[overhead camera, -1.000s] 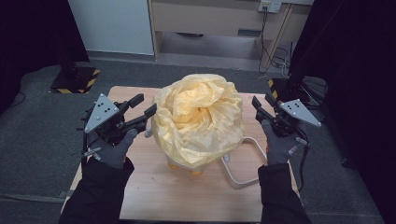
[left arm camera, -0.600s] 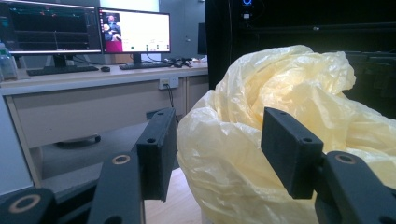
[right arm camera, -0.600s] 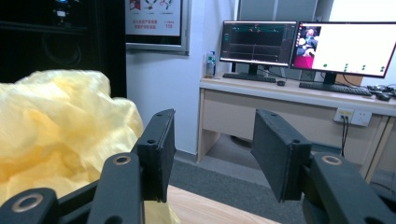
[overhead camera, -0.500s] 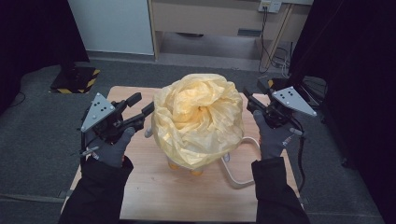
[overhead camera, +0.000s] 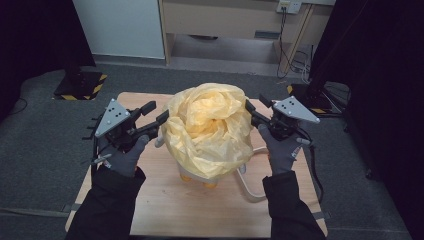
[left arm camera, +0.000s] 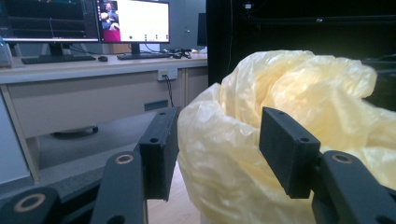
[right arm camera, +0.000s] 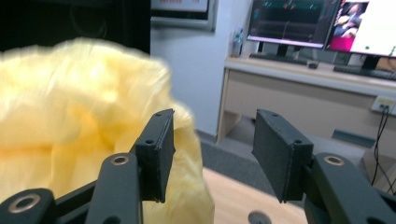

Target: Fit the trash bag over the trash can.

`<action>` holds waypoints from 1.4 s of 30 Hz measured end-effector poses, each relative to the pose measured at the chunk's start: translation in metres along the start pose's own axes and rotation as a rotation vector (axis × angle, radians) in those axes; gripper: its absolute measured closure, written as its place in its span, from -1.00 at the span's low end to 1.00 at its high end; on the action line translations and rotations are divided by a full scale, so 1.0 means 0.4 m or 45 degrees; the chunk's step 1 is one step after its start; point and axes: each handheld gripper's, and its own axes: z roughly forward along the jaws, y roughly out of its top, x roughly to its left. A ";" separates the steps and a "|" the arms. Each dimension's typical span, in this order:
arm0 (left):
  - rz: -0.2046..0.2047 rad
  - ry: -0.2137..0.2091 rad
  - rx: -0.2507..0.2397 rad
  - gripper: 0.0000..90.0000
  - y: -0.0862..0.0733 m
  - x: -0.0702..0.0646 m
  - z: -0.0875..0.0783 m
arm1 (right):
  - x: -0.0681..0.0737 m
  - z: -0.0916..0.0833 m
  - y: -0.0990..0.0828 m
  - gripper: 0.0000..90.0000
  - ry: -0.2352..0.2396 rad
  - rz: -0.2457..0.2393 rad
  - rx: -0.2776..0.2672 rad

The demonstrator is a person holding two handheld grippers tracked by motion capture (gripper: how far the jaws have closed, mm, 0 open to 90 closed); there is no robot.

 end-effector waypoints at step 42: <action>-0.014 -0.056 -0.034 -0.02 -0.040 -0.010 -0.052 | 0.088 0.024 -0.013 0.33 0.478 -0.060 0.047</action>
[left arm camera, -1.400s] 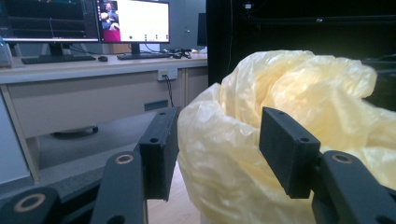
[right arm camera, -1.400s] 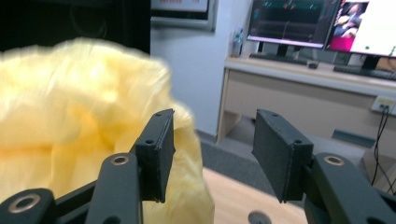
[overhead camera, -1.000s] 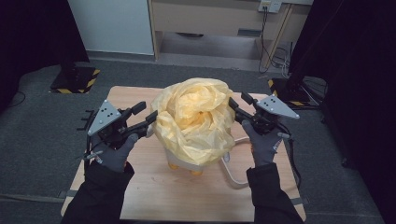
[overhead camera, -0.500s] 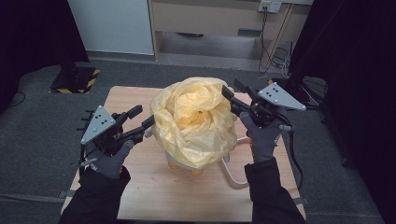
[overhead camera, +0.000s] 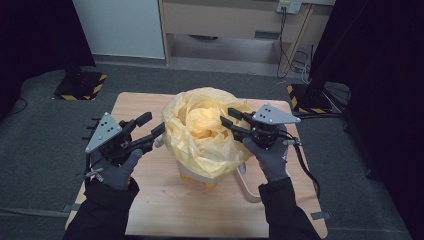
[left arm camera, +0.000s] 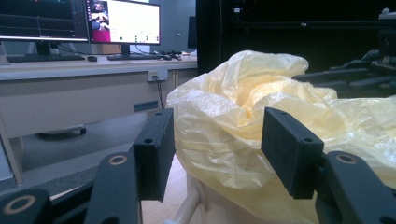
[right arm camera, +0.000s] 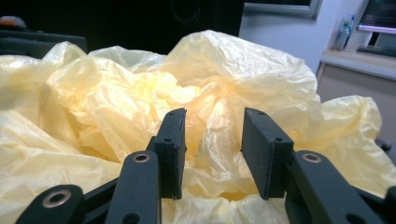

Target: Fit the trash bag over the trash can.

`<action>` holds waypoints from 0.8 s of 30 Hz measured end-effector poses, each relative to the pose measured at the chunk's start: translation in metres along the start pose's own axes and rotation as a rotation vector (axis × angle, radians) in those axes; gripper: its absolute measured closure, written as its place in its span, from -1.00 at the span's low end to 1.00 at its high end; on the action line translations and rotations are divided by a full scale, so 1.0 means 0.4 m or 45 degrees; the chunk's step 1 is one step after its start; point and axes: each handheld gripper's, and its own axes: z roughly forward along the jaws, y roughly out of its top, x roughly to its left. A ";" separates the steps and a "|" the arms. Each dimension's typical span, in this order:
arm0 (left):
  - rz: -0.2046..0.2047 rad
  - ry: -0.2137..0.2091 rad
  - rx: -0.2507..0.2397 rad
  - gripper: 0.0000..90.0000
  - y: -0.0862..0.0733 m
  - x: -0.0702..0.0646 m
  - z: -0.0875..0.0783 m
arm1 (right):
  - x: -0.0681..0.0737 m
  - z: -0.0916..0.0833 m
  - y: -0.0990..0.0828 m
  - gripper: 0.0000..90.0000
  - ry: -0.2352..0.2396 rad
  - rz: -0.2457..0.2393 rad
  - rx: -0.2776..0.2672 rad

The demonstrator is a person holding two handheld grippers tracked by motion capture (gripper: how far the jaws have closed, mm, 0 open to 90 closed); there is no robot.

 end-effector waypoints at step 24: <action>-0.013 -0.008 0.004 -0.03 -0.004 -0.006 0.004 | 0.053 0.030 0.076 0.23 0.036 -0.026 -0.017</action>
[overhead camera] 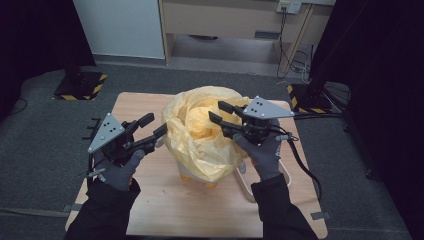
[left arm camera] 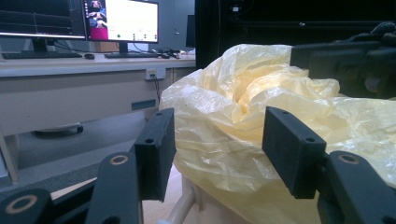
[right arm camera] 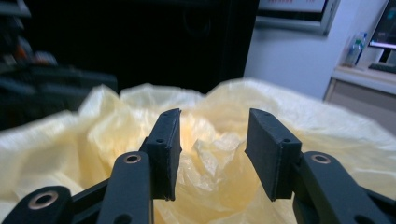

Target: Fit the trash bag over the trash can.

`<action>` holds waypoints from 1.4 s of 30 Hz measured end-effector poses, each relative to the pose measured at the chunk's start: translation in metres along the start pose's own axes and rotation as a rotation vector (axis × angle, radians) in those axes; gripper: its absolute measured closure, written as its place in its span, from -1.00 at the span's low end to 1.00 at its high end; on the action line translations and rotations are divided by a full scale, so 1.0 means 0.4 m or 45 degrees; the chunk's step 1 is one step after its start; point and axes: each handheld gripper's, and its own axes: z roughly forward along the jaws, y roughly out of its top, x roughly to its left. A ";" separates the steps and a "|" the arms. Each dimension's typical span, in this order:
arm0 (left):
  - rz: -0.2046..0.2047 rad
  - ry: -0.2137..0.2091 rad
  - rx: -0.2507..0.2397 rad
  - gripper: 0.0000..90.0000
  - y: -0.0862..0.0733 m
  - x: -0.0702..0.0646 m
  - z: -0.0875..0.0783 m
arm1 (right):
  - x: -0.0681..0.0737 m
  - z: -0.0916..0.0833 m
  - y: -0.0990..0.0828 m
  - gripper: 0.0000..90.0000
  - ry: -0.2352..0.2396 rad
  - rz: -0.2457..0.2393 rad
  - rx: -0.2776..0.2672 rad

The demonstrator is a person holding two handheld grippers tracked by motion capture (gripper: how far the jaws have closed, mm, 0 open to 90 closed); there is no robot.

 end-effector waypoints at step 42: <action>0.017 0.044 0.031 -0.08 -0.011 0.004 0.003 | 0.032 0.077 0.166 0.05 0.019 0.138 -0.078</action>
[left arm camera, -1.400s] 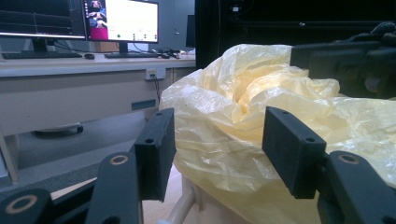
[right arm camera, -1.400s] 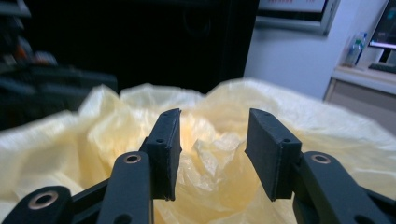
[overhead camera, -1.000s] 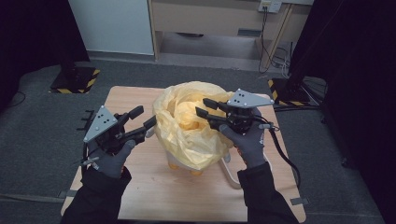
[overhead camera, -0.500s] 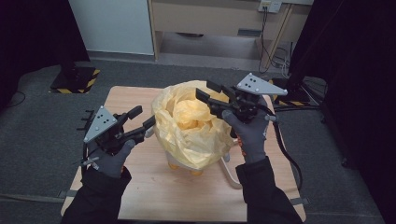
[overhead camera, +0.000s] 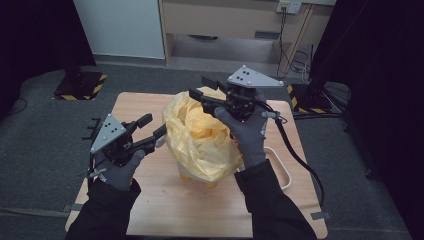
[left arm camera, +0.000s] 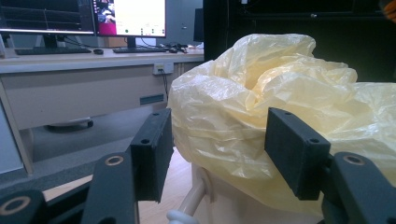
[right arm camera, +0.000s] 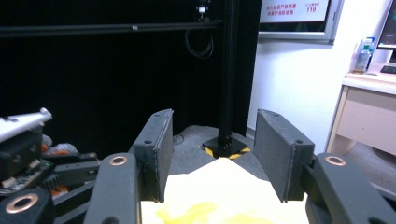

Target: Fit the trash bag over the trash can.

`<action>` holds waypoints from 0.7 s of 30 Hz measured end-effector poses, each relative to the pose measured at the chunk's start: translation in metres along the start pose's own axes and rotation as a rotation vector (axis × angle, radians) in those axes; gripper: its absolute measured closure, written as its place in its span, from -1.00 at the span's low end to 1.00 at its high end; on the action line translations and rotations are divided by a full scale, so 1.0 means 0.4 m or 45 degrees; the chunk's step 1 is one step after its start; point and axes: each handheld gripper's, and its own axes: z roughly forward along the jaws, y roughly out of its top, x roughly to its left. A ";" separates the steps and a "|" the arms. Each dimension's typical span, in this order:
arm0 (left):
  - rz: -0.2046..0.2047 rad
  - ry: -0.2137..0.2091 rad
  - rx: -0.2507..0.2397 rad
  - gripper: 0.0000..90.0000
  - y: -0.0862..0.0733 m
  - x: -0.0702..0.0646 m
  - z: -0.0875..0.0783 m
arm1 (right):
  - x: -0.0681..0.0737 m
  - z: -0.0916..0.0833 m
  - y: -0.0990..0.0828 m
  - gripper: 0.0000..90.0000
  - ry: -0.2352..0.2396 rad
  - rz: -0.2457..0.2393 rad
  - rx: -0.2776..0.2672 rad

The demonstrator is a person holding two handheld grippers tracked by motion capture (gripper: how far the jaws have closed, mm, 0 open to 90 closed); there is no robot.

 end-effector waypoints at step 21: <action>0.004 -0.002 0.007 -0.09 -0.001 -0.002 0.002 | -0.003 0.133 -0.125 0.08 -0.133 0.097 0.527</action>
